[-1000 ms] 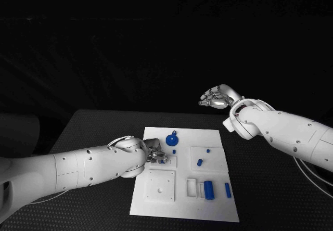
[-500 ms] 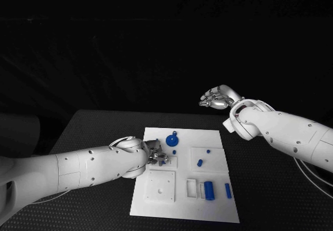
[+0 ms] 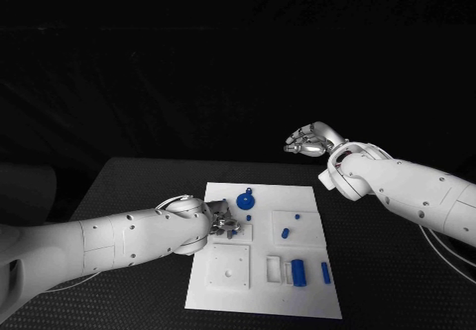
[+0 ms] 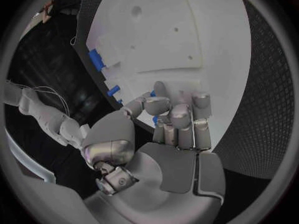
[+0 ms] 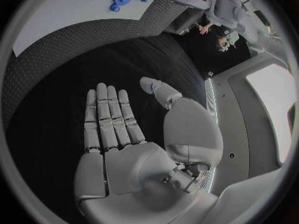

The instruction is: Assemble the parts on the task board

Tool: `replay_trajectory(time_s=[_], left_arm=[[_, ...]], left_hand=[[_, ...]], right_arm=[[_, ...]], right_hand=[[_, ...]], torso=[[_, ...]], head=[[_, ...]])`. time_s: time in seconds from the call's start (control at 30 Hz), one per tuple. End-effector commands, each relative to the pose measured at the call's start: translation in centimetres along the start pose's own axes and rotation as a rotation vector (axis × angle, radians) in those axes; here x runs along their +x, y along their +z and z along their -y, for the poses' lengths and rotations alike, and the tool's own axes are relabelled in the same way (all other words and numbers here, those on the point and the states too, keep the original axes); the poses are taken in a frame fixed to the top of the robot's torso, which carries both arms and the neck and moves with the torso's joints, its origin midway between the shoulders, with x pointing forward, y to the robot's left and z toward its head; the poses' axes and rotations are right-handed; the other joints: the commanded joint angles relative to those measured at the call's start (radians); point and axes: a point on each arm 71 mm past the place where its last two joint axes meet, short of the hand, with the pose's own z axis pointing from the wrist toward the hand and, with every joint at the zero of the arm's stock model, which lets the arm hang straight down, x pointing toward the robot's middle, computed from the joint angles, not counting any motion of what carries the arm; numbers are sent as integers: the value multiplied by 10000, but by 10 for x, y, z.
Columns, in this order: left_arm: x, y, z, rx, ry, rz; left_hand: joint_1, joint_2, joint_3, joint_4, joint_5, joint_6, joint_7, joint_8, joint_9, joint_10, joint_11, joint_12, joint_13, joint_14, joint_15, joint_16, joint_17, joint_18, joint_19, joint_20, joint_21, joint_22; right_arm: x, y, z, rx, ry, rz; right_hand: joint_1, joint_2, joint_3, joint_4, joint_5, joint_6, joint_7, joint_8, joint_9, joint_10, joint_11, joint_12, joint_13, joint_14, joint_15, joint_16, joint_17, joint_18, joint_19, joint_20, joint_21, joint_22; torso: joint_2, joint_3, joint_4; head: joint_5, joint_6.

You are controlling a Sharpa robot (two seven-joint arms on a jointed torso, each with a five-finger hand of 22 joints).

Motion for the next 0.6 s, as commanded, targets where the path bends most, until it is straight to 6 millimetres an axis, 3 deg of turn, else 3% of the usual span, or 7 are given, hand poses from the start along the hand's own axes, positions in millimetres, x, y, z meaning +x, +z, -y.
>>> replay_trajectory(time_s=[0.03, 0.33, 0.6], left_arm=[[1, 1, -1, -140, 17, -161], [0, 1, -4, -239, 10, -77], [-2, -1, -8, -291, -7, -11]], left_hand=[[-71, -411, -242, 83, -183, 36, -165, 55, -41, -274, -138, -102, -85, 6, -141, -90, -30, 108, -43, -1288, -76, 137], [133, -1406, -281, 726, -875, -216, -96, 112, -158, -249, -68, -309, -381, -63, -103, -281, -141, 125, -76, -1288, -178, 117], [311, -1746, -190, 1066, -974, -280, -86, 174, -197, -223, -63, -324, -467, -51, -100, -299, -162, 127, -48, -1289, -194, 119]], right_arm=[[1, 0, 0, -31, 9, -123], [0, -1, 0, -19, 10, -125], [-1, -1, 1, -9, 3, -86]], right_hand=[[7, 61, -59, 17, 35, -72, 26, 46, -14, 67, -27, -44, -4, -40, 67, -43, -16, 78, -77, 26, -37, 19], [8, 24, -77, 4, 61, -99, 36, 39, -32, 53, -19, -77, -9, -79, 85, -71, -26, 70, -113, 31, -62, 31], [15, -2, -89, -1, 67, -132, 50, 28, -49, 32, -6, -110, -11, -115, 104, -97, -36, 61, -151, 36, -85, 45]], torso=[[-6, -4, 5], [-5, -7, 5], [-5, -7, 7]], head=[[-21, 8], [-41, 1], [-30, 13]])
